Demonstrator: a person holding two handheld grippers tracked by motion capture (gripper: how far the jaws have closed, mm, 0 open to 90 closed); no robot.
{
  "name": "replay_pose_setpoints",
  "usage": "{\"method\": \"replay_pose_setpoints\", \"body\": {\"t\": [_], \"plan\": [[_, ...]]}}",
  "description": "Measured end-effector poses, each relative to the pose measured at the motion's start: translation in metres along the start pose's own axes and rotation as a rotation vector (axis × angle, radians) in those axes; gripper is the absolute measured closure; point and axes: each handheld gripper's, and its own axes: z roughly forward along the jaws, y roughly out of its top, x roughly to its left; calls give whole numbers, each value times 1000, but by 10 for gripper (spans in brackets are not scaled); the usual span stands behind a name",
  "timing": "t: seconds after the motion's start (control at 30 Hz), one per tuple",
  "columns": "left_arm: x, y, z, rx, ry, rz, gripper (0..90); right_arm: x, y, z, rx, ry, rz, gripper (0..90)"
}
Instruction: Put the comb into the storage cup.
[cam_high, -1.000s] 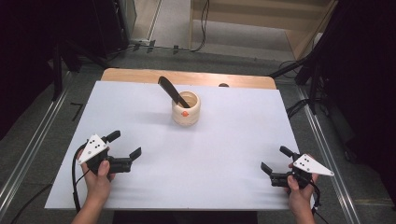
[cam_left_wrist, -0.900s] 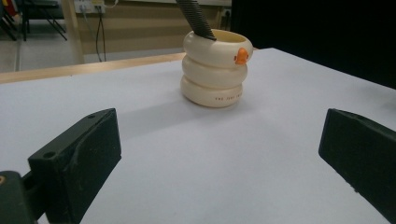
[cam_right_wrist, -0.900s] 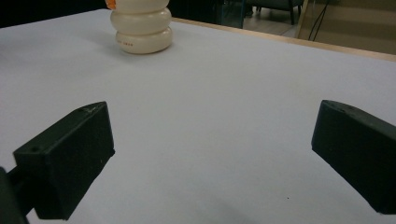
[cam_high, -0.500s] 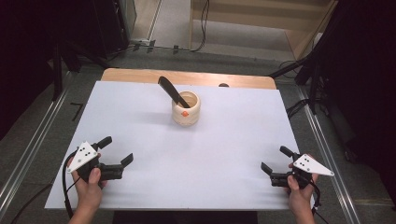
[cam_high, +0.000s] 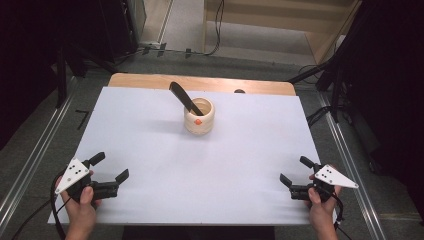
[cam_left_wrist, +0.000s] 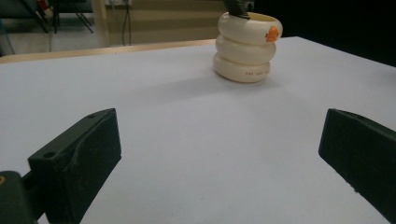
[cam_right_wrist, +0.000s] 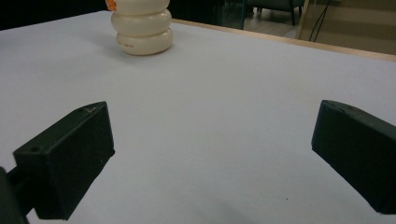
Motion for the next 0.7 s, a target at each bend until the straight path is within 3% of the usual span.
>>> {"method": "replay_pose_setpoints", "body": {"t": [0.2,0.53,0.6,0.7], "plan": [[5,-5,-6,25,0,14,0,0,0,1,-1,2,-3,0],[19,-8,-13,59,35,40,0,-1,0,0,-7,5,-1,0],[23,-9,-13,58,35,34,0,-1,0,0,-8,5,0,0],[27,-12,-13,52,24,-10,0,-1,0,0,-6,7,0,0]]}}
